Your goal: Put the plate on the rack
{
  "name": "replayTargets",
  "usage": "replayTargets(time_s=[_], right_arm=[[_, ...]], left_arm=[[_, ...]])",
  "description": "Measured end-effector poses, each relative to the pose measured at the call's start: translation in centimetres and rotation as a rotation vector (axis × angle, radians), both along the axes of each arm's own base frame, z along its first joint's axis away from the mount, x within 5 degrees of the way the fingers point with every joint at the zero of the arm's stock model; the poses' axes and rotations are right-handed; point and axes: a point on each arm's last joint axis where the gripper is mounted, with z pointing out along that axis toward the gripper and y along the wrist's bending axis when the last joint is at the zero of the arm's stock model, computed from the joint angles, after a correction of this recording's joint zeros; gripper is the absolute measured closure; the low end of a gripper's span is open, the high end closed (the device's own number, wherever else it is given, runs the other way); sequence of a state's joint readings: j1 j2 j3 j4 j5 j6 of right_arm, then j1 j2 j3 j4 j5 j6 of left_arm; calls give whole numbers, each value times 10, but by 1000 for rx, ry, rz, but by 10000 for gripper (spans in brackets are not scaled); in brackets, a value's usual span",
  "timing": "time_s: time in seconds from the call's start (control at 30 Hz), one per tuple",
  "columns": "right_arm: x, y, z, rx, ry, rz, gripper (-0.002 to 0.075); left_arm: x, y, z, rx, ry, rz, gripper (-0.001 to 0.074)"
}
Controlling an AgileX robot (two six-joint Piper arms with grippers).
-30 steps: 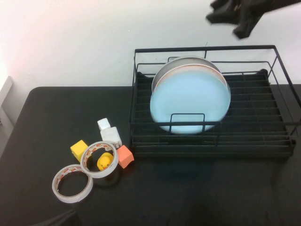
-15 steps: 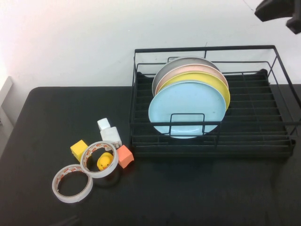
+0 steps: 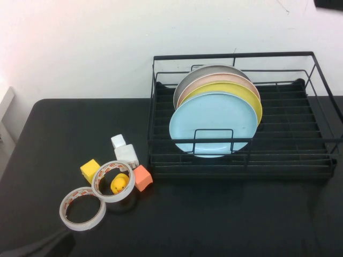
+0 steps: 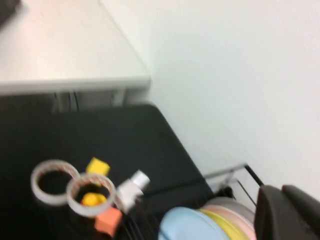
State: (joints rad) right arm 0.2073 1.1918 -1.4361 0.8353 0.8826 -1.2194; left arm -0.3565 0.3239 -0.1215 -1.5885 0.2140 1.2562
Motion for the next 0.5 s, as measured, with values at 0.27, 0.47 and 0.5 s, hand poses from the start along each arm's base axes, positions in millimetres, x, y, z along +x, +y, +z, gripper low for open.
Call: replayTargets(time_s=[0.27, 0.47, 0.5], right_arm=[[-85, -18, -45, 115, -156, -20, 727], [-132, -29, -74, 138, -224, -48, 727], [-137, -31, -77, 140, -232, -49, 727]], left_arm=[[2, 3, 0, -4, 2, 43, 737], [2, 3, 2, -92, 37, 56, 737], [2, 3, 2, -99, 40, 57, 737]])
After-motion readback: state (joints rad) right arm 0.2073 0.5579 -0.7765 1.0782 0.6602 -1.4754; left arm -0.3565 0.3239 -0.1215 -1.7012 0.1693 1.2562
